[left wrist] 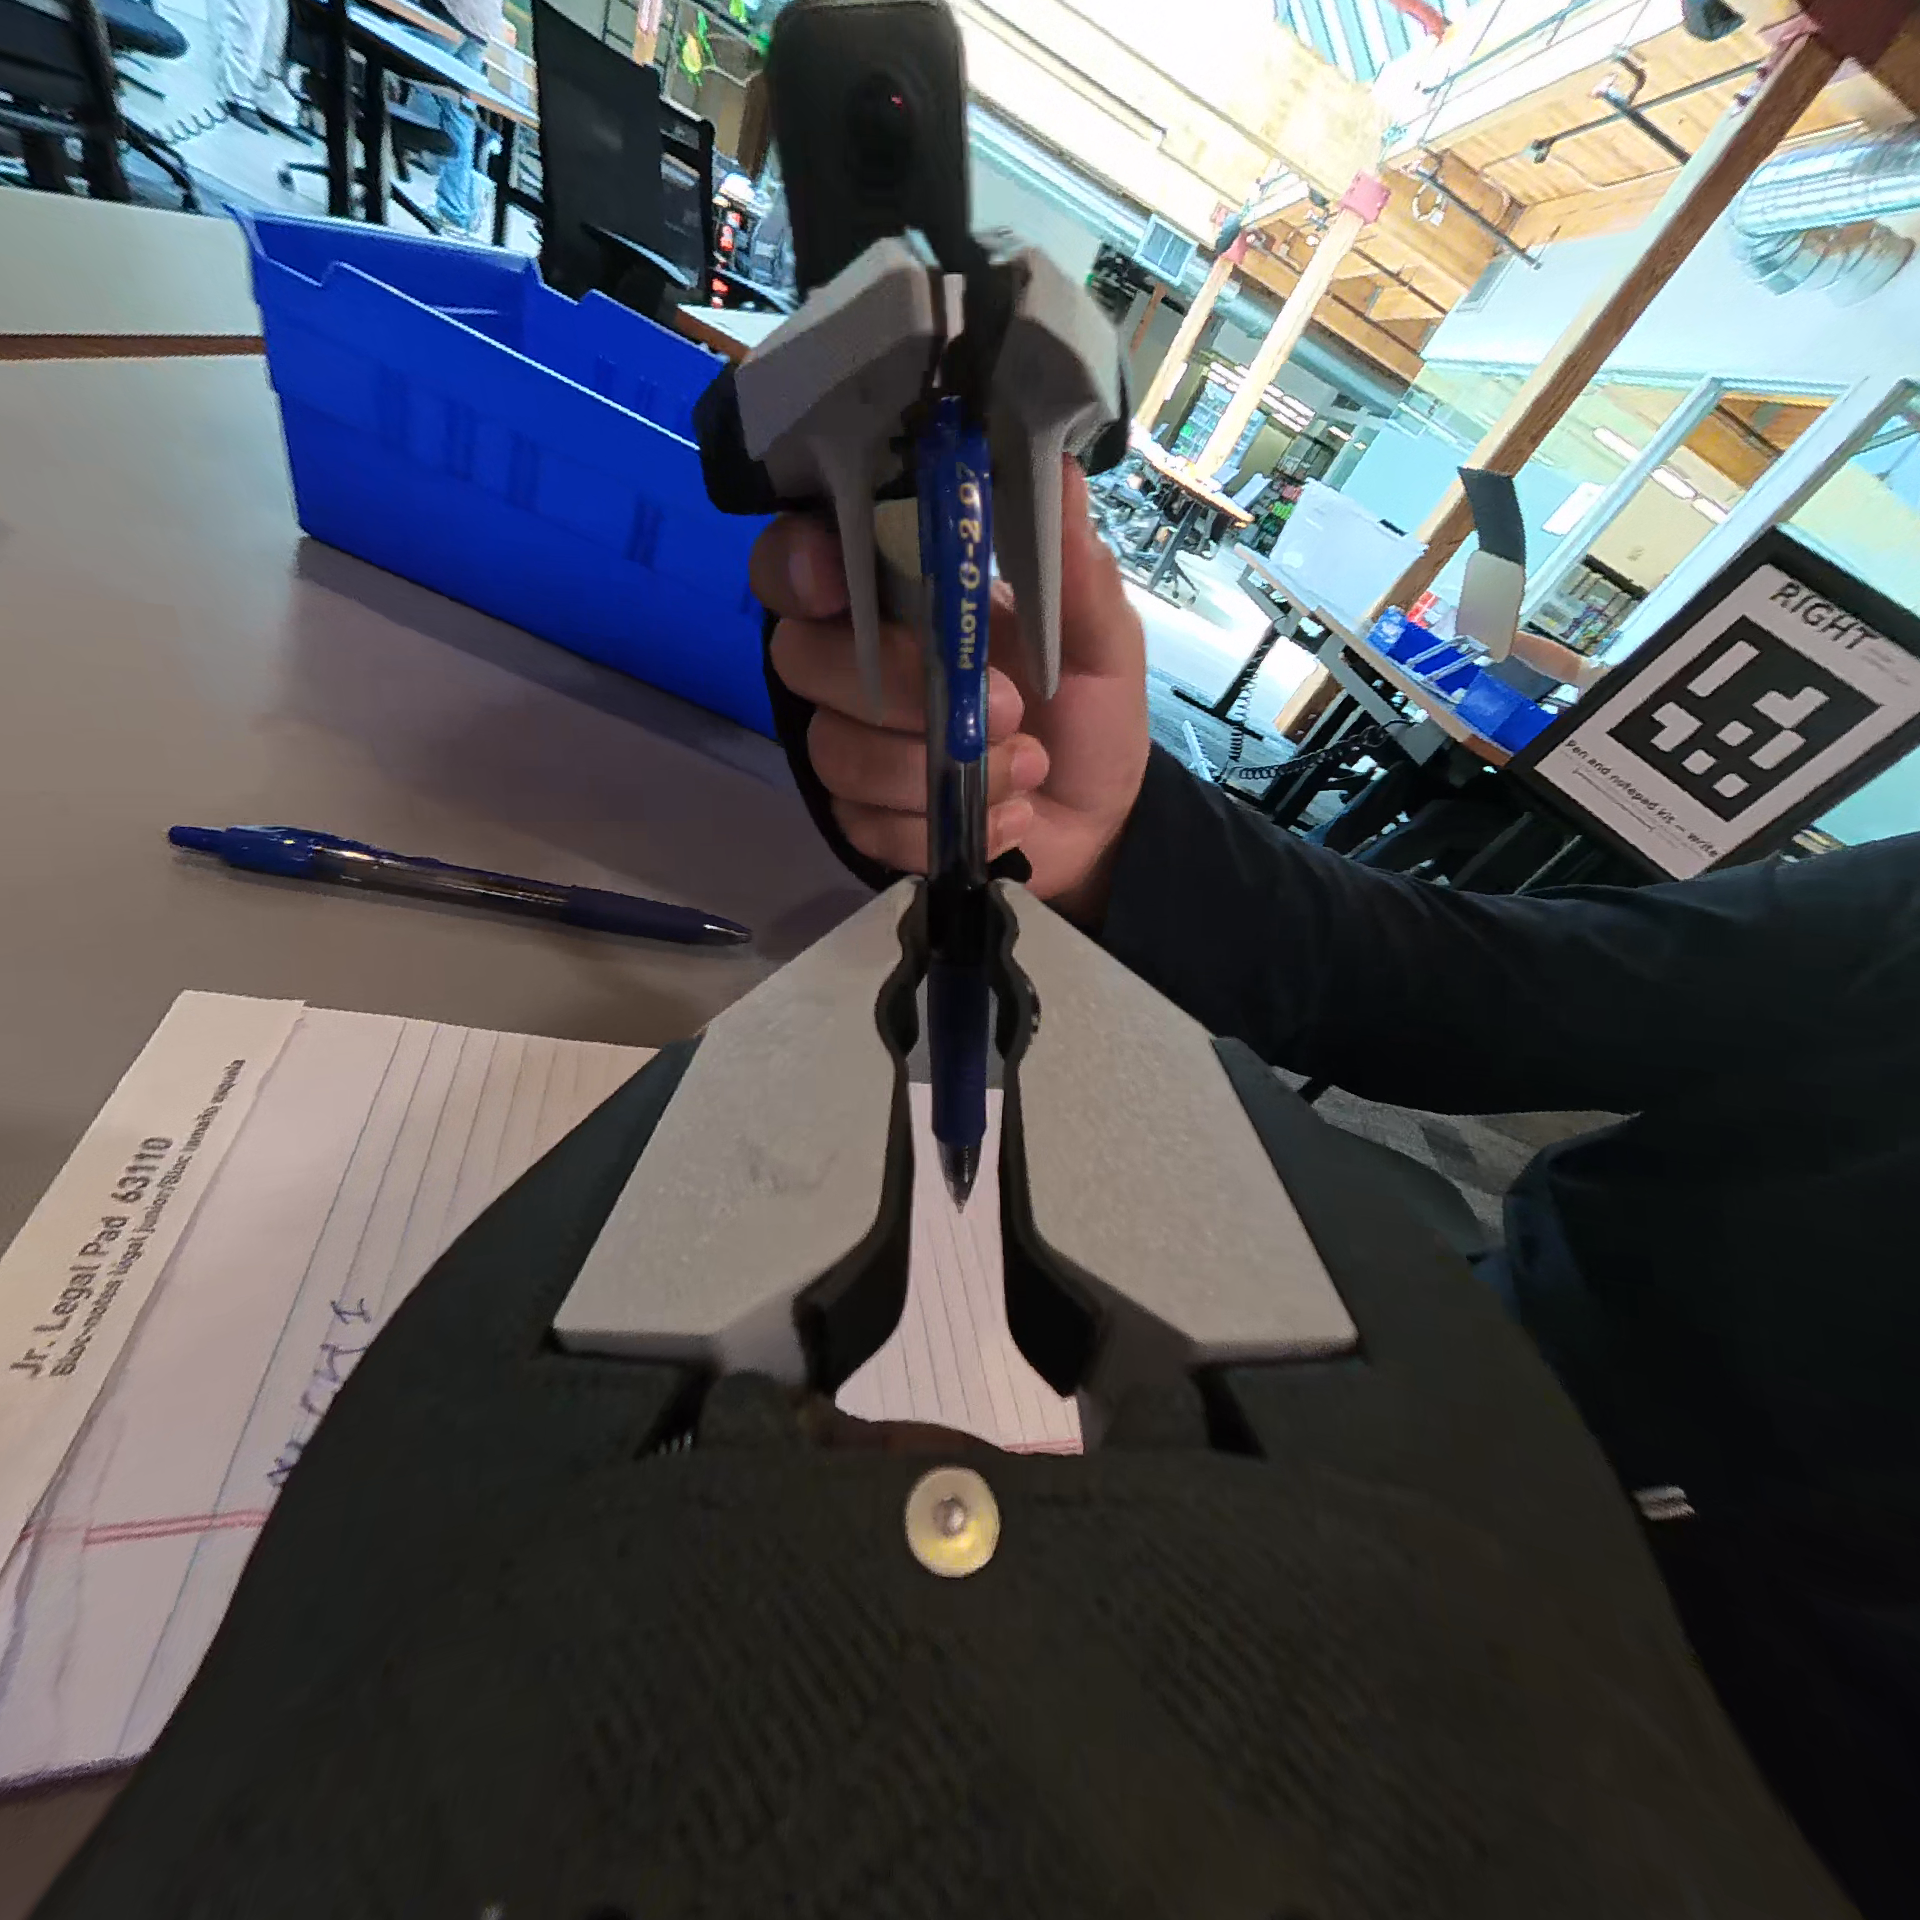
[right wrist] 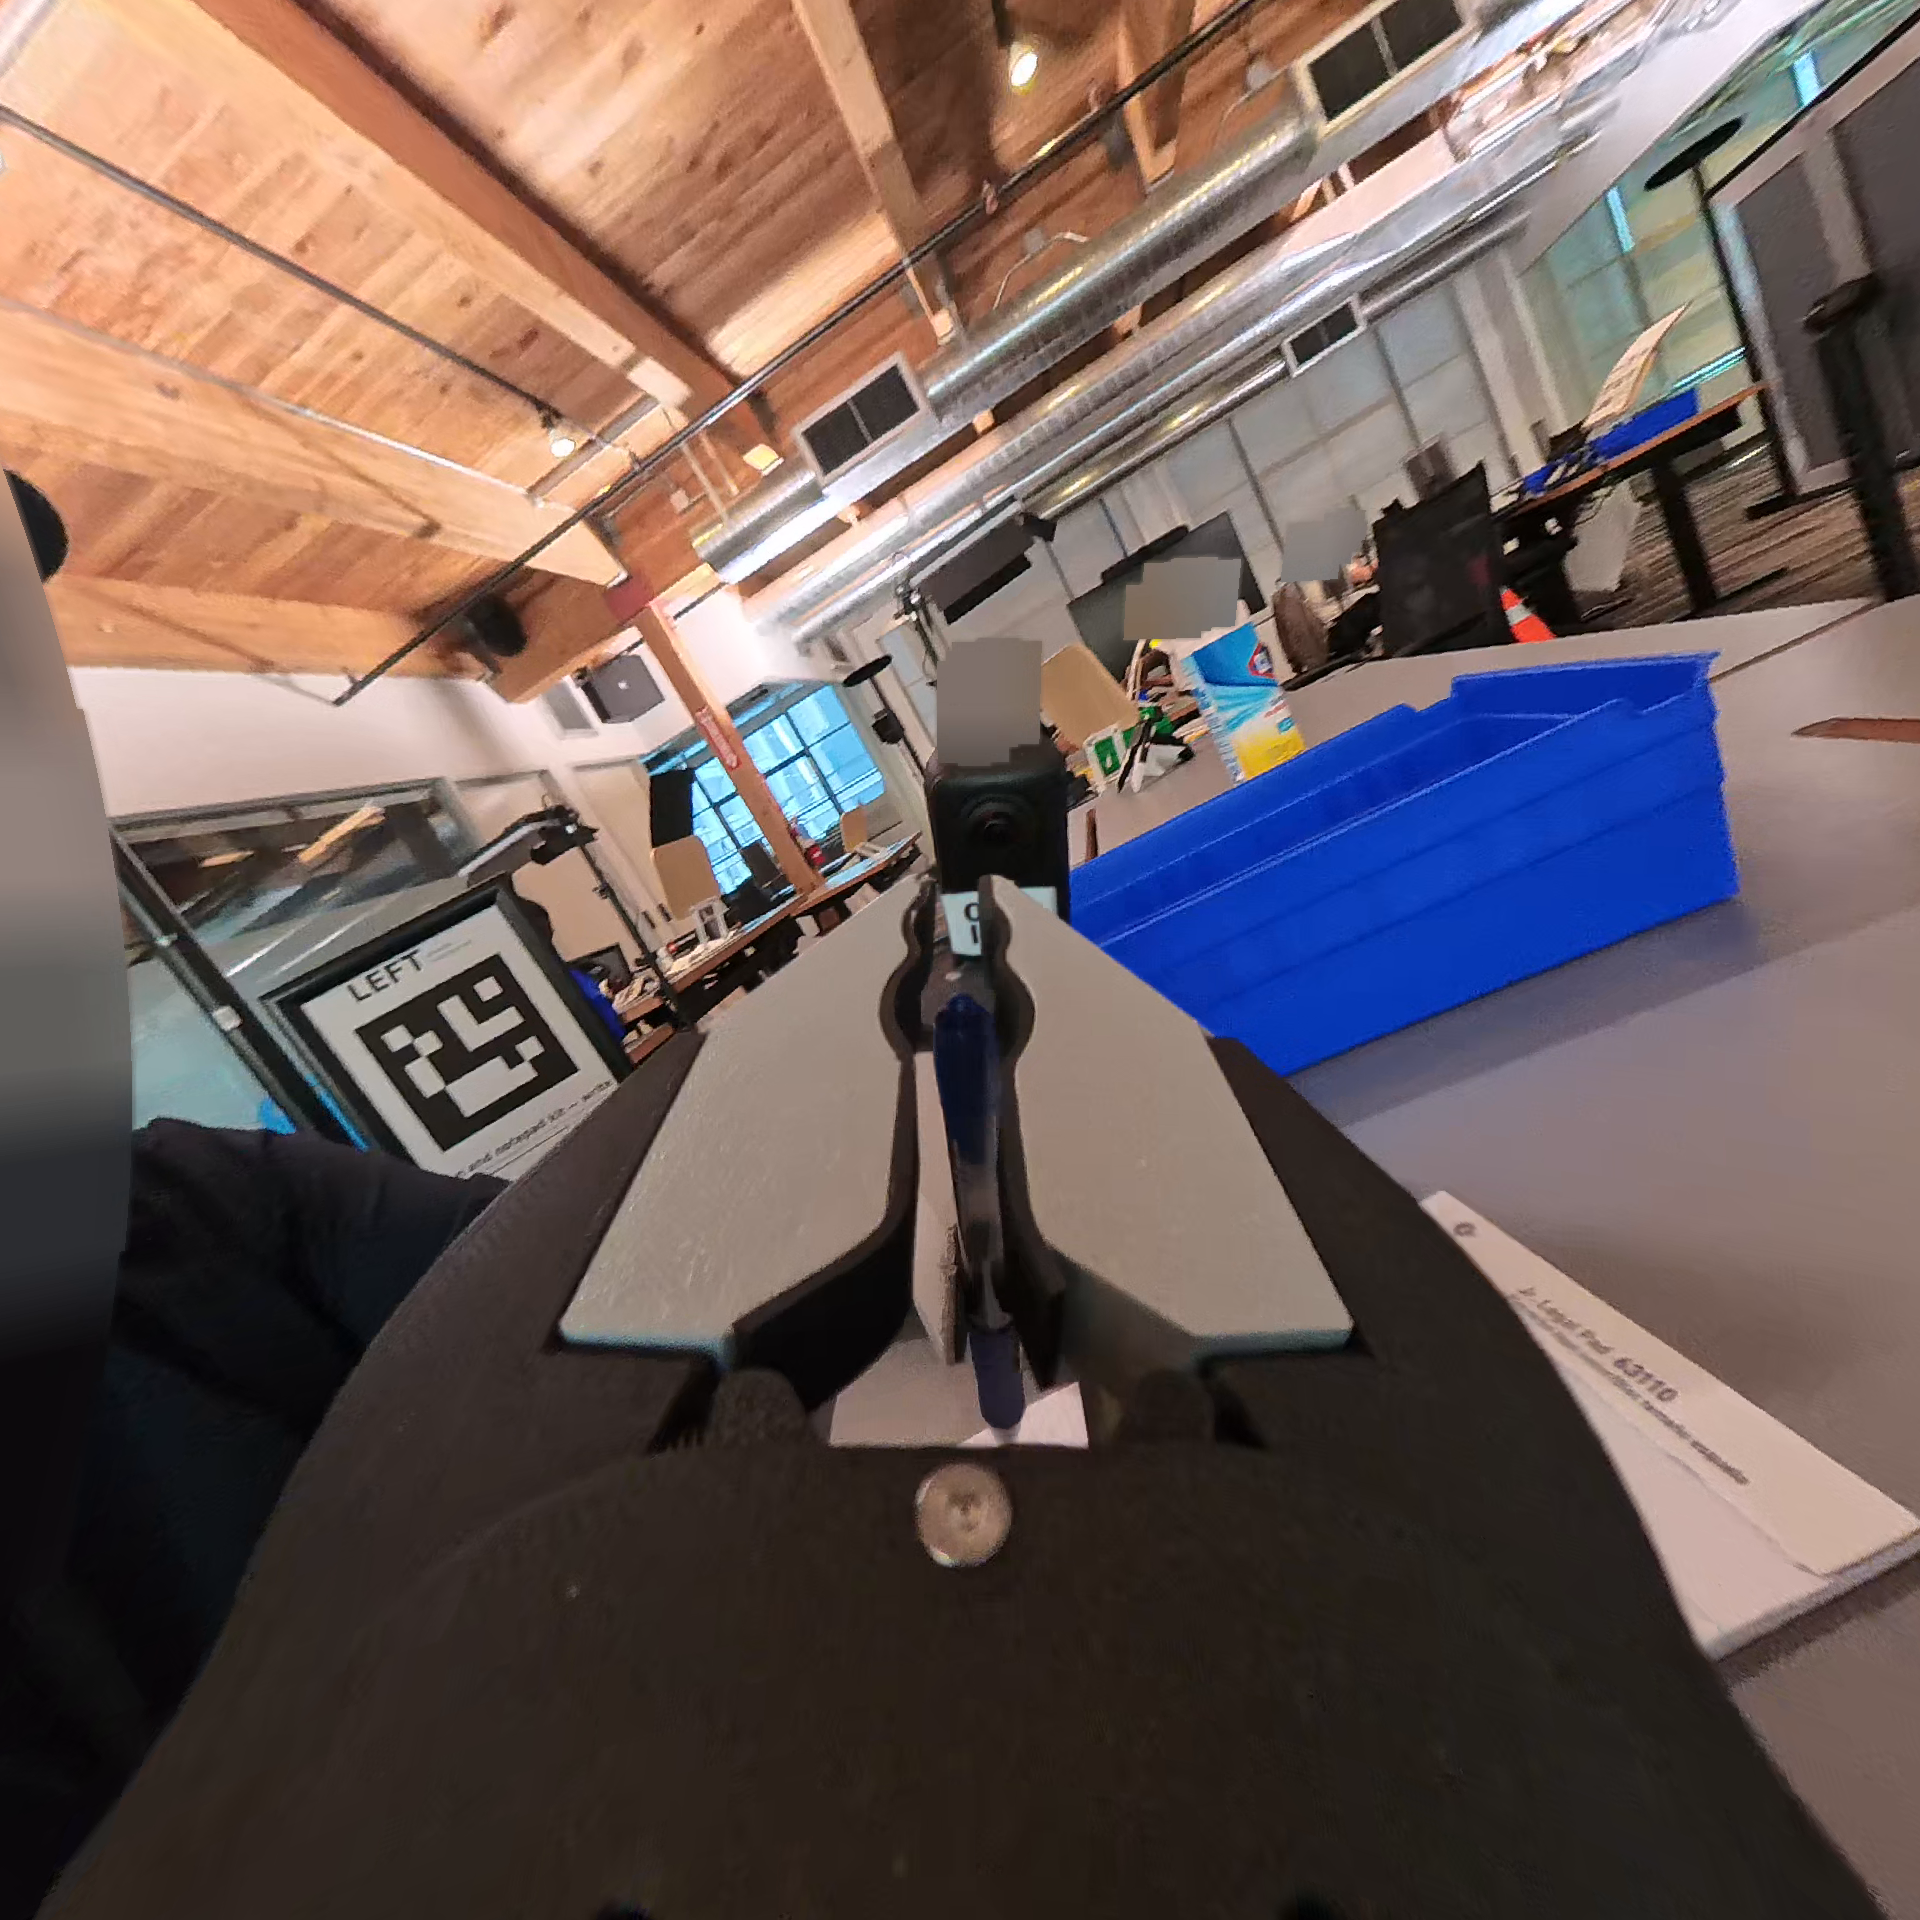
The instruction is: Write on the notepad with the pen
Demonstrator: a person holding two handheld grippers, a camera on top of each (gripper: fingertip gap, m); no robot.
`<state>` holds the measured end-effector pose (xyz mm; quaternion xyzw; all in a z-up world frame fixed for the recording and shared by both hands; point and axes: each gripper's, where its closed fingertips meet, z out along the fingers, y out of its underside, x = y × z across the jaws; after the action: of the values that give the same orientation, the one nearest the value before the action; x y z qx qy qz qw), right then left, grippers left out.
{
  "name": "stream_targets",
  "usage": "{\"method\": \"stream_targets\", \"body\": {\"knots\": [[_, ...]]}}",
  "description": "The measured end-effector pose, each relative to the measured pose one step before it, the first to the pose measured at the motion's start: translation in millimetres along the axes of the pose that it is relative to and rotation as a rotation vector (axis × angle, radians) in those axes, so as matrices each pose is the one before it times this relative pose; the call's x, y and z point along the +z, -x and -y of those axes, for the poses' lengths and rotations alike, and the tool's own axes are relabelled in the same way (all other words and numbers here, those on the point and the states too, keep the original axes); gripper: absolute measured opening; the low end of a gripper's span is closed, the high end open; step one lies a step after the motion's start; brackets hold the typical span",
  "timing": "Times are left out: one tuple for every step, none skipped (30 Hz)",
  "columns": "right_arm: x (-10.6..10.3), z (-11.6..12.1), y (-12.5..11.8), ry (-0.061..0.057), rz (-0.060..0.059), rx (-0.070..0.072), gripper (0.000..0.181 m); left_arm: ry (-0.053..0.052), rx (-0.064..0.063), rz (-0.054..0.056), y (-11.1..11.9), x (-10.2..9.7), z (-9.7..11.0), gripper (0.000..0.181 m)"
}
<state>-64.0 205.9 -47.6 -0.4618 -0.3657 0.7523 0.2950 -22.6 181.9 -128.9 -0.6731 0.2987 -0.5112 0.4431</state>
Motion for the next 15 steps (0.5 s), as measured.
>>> {"method": "stream_targets", "body": {"knots": [[0.67,-1.36,1.55,0.0071,0.0151,0.0055,0.000,0.0047,-0.0026,-0.0171,-2.68,0.13,-0.77,0.007],[0.57,-1.15,1.66,0.0063,0.0142,0.0040,0.000,0.0037,0.0009,-0.0046,-0.94,0.46,-0.73,0.007],[0.48,-1.44,1.18,0.0084,0.0090,0.0023,0.000,0.0027,-0.0006,-0.0056,-0.96,0.59,-0.59,0.007],[0.46,-1.33,0.83,0.0076,0.0058,-0.0004,0.000,-0.0050,-0.0045,-0.0091,-1.19,0.24,0.66,0.007],[0.12,0.01,0.09,-0.0013,0.0008,0.0016,0.000,-0.0055,-0.0019,0.0012,0.36,0.36,0.59,0.007],[-0.57,0.69,-0.02,-0.0069,0.0026,0.0080,0.000,-0.0045,-0.0036,-0.0029,-0.12,0.24,0.33,0.007],[-0.42,-0.01,0.51,-0.0044,0.0095,0.0136,0.000,-0.0022,-0.0005,-0.0035,-0.20,0.33,0.03,0.007],[-0.29,-0.53,-0.39,-0.0016,0.0040,0.0115,0.000,0.0013,0.0034,0.0024,0.51,0.69,-0.72,0.007],[-0.15,-1.29,-2.52,0.0030,-0.0114,0.0047,0.000,0.0052,0.0005,0.0091,1.69,1.24,-1.54,0.007],[0.51,-2.27,-2.74,0.0106,-0.0140,0.0020,0.000,0.0064,-0.0027,0.0055,1.36,1.68,-2.12,0.007],[1.61,-2.87,-1.27,0.0155,-0.0073,0.0001,0.000,0.0078,0.0009,0.0035,0.85,1.99,-2.05,0.007],[2.34,-2.69,-0.01,0.0153,-0.0032,-0.0044,0.000,0.0071,0.0041,0.0015,-0.18,2.31,-1.37,0.006],[2.80,-2.63,0.38,0.0149,-0.0025,-0.0066,0.000,0.0069,0.0019,-0.0030,-1.25,2.36,-1.01,0.006],[2.62,-1.94,0.25,0.0103,-0.0046,-0.0059,0.000,-0.0003,0.0009,0.0054,-0.08,2.16,0.08,0.006],[2.13,-1.52,0.09,0.0065,-0.0015,-0.0009,0.000,0.0017,-0.0020,-0.0071,-1.54,2.05,-0.29,0.006]]}}
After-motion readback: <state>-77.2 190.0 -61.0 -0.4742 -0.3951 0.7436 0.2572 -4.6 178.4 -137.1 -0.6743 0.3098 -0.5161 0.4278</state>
